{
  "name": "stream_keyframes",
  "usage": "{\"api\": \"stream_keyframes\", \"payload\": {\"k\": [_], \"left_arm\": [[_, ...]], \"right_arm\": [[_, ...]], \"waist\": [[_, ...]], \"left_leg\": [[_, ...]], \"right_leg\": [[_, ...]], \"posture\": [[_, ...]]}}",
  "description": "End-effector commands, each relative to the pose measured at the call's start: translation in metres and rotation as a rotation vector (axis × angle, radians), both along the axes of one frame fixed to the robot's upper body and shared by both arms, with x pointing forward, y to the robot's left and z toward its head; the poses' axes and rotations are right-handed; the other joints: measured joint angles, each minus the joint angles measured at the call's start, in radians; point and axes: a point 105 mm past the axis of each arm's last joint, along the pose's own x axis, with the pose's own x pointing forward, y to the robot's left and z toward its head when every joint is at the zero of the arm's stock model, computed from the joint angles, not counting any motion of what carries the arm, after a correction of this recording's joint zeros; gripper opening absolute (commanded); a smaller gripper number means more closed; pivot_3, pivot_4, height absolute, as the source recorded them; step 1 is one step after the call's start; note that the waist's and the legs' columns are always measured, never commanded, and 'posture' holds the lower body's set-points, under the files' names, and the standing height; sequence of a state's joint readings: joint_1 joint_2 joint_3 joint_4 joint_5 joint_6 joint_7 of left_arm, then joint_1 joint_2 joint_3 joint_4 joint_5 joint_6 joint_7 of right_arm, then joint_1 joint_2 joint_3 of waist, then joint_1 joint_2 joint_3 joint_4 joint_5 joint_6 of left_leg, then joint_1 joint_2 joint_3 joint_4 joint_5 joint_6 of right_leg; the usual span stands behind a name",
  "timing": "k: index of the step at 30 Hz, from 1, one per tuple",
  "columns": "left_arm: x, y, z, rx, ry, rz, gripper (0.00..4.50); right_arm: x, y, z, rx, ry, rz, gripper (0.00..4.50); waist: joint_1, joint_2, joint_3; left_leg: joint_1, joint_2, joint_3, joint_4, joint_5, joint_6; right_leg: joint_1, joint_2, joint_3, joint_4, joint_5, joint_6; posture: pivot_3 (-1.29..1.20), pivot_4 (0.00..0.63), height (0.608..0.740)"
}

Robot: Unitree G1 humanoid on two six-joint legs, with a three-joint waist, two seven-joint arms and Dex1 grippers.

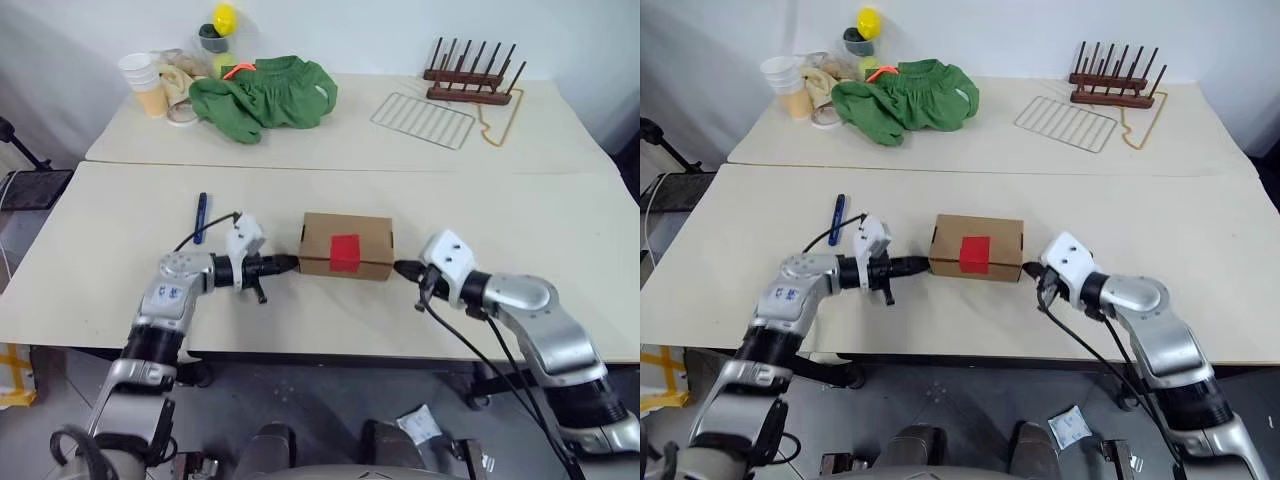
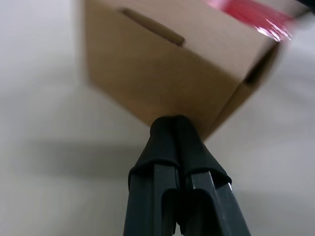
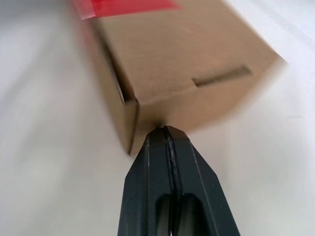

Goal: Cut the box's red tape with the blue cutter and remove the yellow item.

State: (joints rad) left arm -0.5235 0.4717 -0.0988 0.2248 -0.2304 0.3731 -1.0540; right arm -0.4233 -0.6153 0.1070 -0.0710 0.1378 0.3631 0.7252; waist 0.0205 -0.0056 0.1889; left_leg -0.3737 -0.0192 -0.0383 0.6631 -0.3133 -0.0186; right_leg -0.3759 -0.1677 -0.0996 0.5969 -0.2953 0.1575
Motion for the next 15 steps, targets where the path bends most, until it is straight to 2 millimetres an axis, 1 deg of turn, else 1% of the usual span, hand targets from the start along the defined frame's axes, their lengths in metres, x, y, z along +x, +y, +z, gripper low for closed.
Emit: {"api": "stream_keyframes", "payload": {"k": [1,2,4,6,7,9,10,12,13,15], "left_arm": [[-0.038,-0.017,0.006,-0.001,0.014,-0.173,0.09],[-0.043,-0.014,0.009,0.001,0.003,-0.174,0.09],[-0.043,-0.005,0.019,-0.007,-0.027,-0.138,0.09],[-0.043,0.005,0.032,-0.021,-0.075,-0.124,0.09],[-0.041,0.013,0.048,-0.050,-0.098,-0.121,0.09],[-0.039,0.022,0.071,-0.100,-0.120,-0.120,0.09],[-0.035,0.027,0.086,-0.140,-0.117,-0.112,0.09],[-0.027,0.034,0.106,-0.185,-0.101,-0.093,0.09],[-0.020,0.036,0.112,-0.185,-0.093,-0.071,0.09],[-0.009,0.038,0.110,-0.145,-0.090,-0.037,0.09]], "right_arm": [[0.015,0.002,0.010,-0.025,-0.086,-0.002,0.00],[0.019,-0.002,0.010,-0.036,-0.099,-0.012,0.00],[0.023,-0.010,0.013,-0.046,-0.117,-0.022,0.00],[0.021,-0.016,0.016,-0.047,-0.125,-0.018,0.00],[0.017,-0.020,0.018,-0.045,-0.121,-0.012,0.00],[0.010,-0.025,0.020,-0.045,-0.108,0.002,0.00],[0.004,-0.027,0.018,-0.050,-0.087,0.012,0.00],[-0.007,-0.026,0.013,-0.049,-0.046,0.035,0.00],[-0.012,-0.024,0.009,-0.044,-0.019,0.046,0.00],[-0.020,-0.017,0.004,-0.032,0.023,0.064,0.00]], "waist": [[0.002,0.000,0.000],[0.001,0.000,0.000],[0.002,0.000,0.000],[0.001,0.000,0.000],[0.001,0.000,0.000],[0.003,0.001,0.001],[0.003,0.001,0.000],[0.004,0.001,0.000],[0.003,0.001,0.000],[0.001,0.001,0.000]], "left_leg": [[0.000,0.000,0.000,0.000,0.000,0.000],[-0.001,0.000,0.000,-0.001,0.000,0.000],[-0.001,0.000,-0.001,-0.001,0.000,-0.001],[-0.001,0.000,-0.001,-0.001,0.000,0.000],[-0.001,0.000,-0.001,0.000,0.000,0.000],[-0.001,0.000,-0.001,0.000,0.000,0.000],[-0.001,0.000,-0.001,0.000,0.000,0.000],[-0.002,0.000,-0.001,0.000,-0.001,0.000],[-0.002,0.000,-0.001,0.000,-0.001,0.000],[-0.001,0.000,-0.001,0.000,-0.001,0.000]], "right_leg": [[0.000,0.000,0.000,0.000,0.000,0.000],[-0.001,0.000,0.000,0.000,0.000,0.000],[-0.001,0.000,-0.001,-0.001,0.000,0.000],[-0.001,0.000,-0.001,-0.001,0.000,0.000],[-0.001,0.000,-0.001,-0.001,0.000,0.000],[-0.001,0.000,-0.001,-0.001,0.000,0.000],[-0.001,0.000,-0.001,-0.001,0.000,0.000],[-0.001,0.000,-0.001,-0.001,0.000,0.000],[-0.001,0.000,-0.001,-0.001,0.000,0.000],[0.000,0.000,-0.001,0.000,0.000,0.000]], "posture": [[0.00,0.150,0.740],[0.00,0.150,0.740],[0.00,0.150,0.740],[0.00,0.150,0.740],[0.00,0.150,0.740],[0.00,0.150,0.740],[0.00,0.150,0.740],[0.00,0.150,0.740],[0.00,0.150,0.740],[0.00,0.150,0.740]]}}
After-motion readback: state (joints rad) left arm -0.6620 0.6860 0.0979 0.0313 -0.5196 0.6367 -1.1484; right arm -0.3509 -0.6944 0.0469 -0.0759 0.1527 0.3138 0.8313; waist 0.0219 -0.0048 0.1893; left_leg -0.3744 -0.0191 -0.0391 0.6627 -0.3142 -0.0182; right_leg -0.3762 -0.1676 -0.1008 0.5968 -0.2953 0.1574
